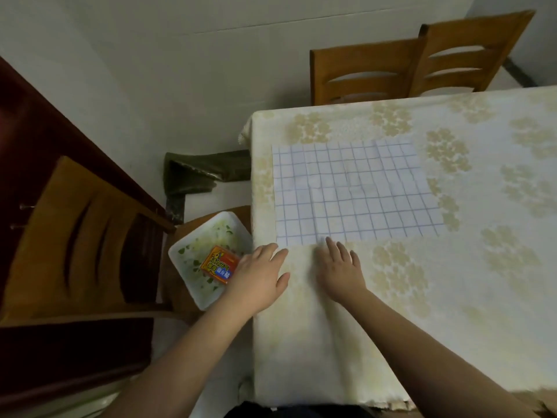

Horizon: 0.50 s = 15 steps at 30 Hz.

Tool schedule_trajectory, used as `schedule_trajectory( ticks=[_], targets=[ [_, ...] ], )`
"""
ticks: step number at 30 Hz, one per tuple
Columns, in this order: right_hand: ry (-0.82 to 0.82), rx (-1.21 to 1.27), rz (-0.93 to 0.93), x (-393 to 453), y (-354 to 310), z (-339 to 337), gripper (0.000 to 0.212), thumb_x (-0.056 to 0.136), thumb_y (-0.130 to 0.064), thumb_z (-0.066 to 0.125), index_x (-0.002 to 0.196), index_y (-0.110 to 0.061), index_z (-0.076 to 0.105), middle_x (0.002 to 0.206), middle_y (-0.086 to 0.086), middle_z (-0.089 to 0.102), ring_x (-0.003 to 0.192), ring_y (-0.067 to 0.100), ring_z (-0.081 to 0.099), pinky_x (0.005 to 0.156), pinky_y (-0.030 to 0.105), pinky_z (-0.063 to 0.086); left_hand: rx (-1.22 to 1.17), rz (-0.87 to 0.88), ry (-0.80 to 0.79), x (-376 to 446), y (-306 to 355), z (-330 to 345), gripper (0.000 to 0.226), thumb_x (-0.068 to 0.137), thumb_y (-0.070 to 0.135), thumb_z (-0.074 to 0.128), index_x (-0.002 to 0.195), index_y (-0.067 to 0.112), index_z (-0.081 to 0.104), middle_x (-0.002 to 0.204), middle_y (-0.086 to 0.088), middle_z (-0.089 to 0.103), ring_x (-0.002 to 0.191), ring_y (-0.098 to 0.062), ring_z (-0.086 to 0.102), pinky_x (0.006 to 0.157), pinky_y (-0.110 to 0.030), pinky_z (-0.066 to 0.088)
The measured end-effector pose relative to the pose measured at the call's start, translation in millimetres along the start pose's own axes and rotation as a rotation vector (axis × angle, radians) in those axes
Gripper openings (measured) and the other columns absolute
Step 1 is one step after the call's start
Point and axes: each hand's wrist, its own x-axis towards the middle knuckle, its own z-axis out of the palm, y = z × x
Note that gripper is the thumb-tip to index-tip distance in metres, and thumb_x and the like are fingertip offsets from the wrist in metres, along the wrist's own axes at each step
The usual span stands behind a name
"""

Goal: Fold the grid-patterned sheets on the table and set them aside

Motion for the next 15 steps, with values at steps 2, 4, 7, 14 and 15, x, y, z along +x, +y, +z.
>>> schedule_trajectory(
  ticks=[2,4,7,14,15],
  targets=[
    [-0.005,0.014,0.012,10,2,6,0.054,0.101,-0.031,0.026,0.153,-0.020,0.018,0.164,0.005,0.002,0.150,0.029,0.004,0.119,0.050,0.006,-0.008,-0.002,-0.010,10,-5,2,0.056,0.100,0.043,0.035,0.151,0.023,0.026,0.156,0.000,0.026,0.141,-0.019,0.026,0.110,-0.038,0.029],
    [0.004,0.034,0.043,18,3,11,0.054,0.100,-0.037,0.025,0.153,-0.022,0.018,0.164,0.003,0.000,0.150,0.028,0.002,0.119,0.050,0.003,-0.025,-0.005,-0.015,18,-9,3,0.055,0.100,0.043,0.035,0.151,0.023,0.026,0.156,0.000,0.026,0.142,-0.019,0.026,0.110,-0.038,0.029],
    [0.031,0.006,0.046,29,3,16,0.055,0.100,-0.040,0.023,0.152,-0.022,0.020,0.164,0.001,-0.003,0.150,0.028,-0.003,0.118,0.049,-0.003,-0.046,0.000,-0.005,27,-15,1,0.055,0.100,0.042,0.036,0.150,0.022,0.027,0.156,0.000,0.026,0.142,-0.020,0.026,0.111,-0.038,0.028],
    [0.036,-0.030,-0.029,39,-1,15,0.084,0.084,-0.048,-0.013,0.154,-0.017,0.020,0.164,-0.003,0.002,0.151,0.021,-0.004,0.117,0.046,-0.011,-0.048,0.038,-0.018,31,-21,1,0.055,0.101,0.043,0.034,0.151,0.023,0.026,0.157,0.002,0.023,0.143,-0.018,0.023,0.113,-0.038,0.027],
    [0.036,-0.019,-0.033,37,-2,15,0.085,0.082,-0.049,-0.013,0.154,-0.017,0.020,0.164,-0.003,0.004,0.151,0.021,-0.003,0.116,0.045,-0.011,-0.046,0.045,-0.018,29,-22,2,0.055,0.100,0.043,0.034,0.151,0.023,0.026,0.157,0.002,0.024,0.143,-0.017,0.023,0.113,-0.038,0.027]
  ],
)
